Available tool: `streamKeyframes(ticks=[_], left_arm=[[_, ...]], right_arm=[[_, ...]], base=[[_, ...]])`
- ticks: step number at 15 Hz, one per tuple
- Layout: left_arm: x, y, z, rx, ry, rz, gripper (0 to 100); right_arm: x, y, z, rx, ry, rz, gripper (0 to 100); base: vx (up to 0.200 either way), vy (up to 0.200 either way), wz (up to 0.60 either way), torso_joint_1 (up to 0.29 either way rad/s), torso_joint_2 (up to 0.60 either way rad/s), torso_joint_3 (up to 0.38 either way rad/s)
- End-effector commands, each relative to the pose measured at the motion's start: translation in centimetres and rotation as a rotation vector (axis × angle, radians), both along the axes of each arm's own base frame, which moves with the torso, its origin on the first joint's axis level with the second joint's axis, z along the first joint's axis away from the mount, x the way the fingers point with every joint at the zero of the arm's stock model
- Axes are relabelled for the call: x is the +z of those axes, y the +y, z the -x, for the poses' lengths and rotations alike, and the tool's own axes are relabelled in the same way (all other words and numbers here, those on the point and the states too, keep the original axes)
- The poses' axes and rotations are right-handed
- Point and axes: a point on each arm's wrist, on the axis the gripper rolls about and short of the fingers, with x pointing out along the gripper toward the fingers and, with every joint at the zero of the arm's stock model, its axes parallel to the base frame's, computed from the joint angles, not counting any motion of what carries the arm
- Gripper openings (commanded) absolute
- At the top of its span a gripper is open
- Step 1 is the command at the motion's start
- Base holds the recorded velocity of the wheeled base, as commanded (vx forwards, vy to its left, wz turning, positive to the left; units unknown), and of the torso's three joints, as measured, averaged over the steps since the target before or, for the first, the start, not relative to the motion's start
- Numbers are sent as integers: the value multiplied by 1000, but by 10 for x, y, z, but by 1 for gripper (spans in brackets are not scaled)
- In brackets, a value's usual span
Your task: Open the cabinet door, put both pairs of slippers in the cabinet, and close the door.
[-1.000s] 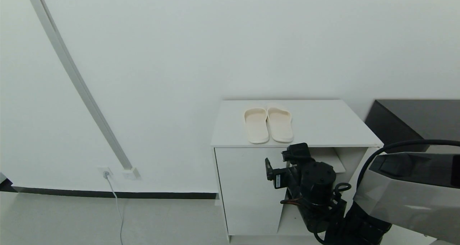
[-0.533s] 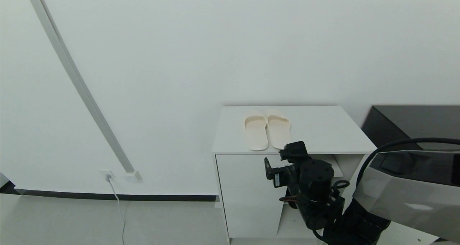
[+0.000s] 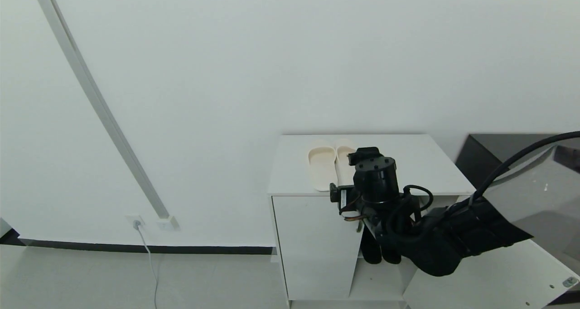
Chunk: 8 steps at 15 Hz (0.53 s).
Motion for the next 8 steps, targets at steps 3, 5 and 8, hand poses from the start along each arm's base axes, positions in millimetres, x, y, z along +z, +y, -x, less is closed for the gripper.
streamKeyframes(ticks=[3,5,8], left_arm=[[0,0,0,1,0,2,0],[0,0,0,1,0,2,0],[0,0,0,-1,0,2,0]], right_arm=[[11,0,3,6,-24,-28,100],[3,2,3,7,-25,-29,100],[-7,5,-1,8,-24,-25,100]], base=[[67,0,0,1,-1,1],[200,0,0,2,-2,2],[200,0,0,-4,-4,4]])
